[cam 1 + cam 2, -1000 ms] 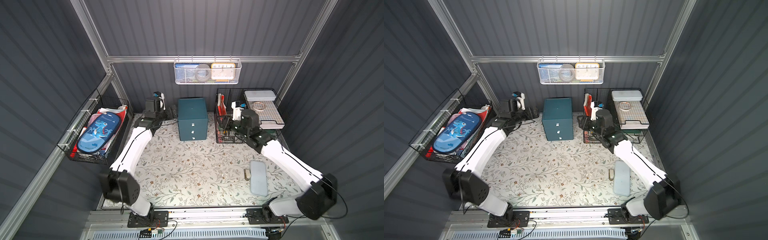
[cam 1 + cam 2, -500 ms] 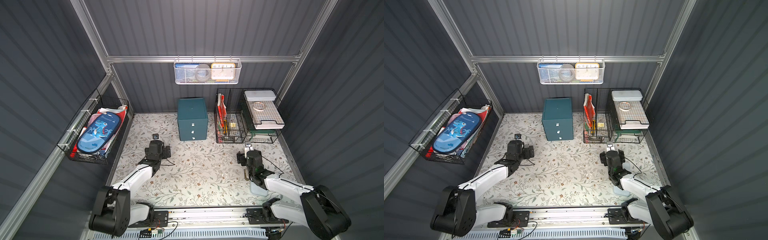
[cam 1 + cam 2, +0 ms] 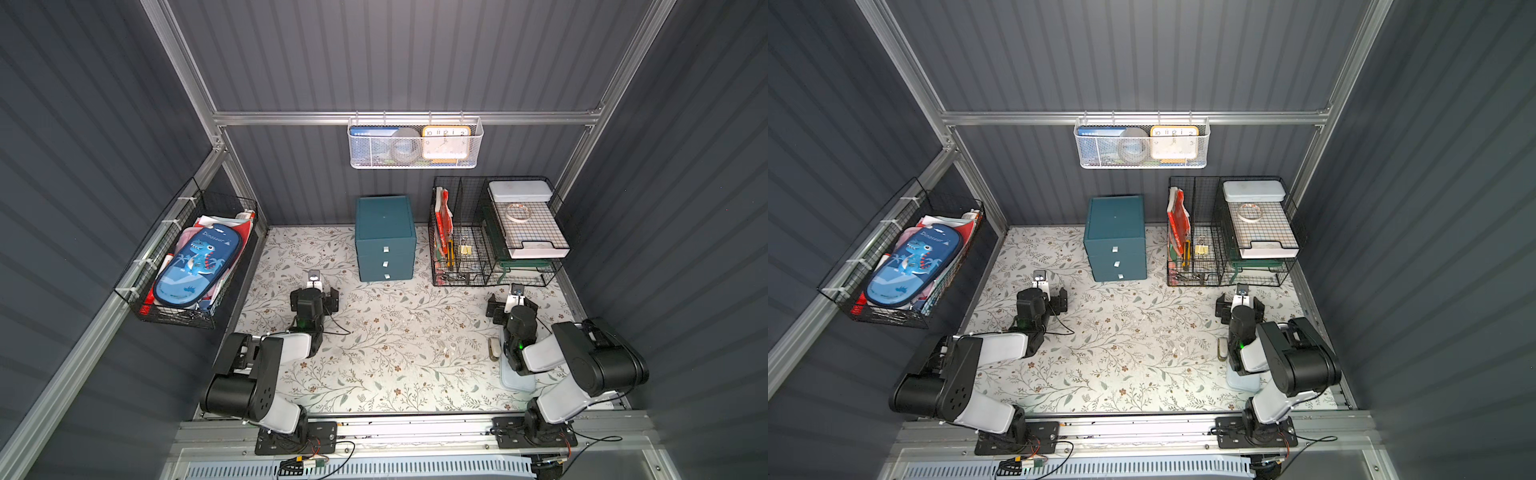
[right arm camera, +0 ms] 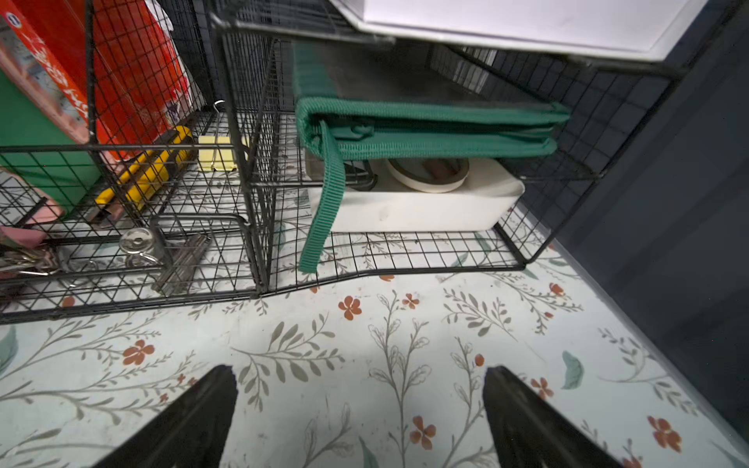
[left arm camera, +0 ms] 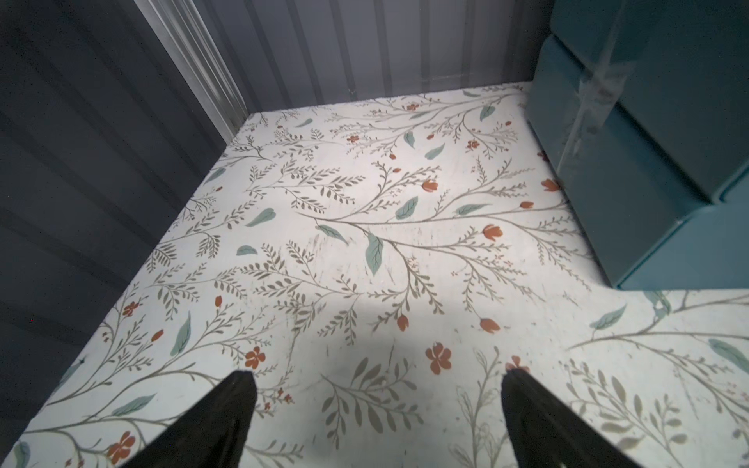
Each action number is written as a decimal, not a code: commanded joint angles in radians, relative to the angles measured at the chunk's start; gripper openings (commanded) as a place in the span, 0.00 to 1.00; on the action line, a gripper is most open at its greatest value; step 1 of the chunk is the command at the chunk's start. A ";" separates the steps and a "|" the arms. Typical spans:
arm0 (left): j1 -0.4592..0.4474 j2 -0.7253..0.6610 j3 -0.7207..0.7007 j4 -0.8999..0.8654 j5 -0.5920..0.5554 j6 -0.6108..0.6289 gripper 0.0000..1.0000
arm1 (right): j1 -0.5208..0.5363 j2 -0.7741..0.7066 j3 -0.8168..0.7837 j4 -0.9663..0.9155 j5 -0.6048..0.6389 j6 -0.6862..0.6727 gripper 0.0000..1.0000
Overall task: Place the plugs into the drawer by color
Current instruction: Reset both arms
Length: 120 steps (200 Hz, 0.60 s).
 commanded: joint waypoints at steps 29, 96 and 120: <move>0.018 0.171 -0.051 0.392 0.024 -0.020 0.99 | -0.089 -0.072 0.125 -0.199 -0.190 0.089 0.99; 0.068 0.173 0.044 0.195 0.155 -0.032 0.99 | -0.122 -0.061 0.185 -0.302 -0.262 0.107 0.99; 0.071 0.173 0.046 0.193 0.163 -0.034 0.99 | -0.123 -0.051 0.170 -0.254 -0.264 0.106 0.99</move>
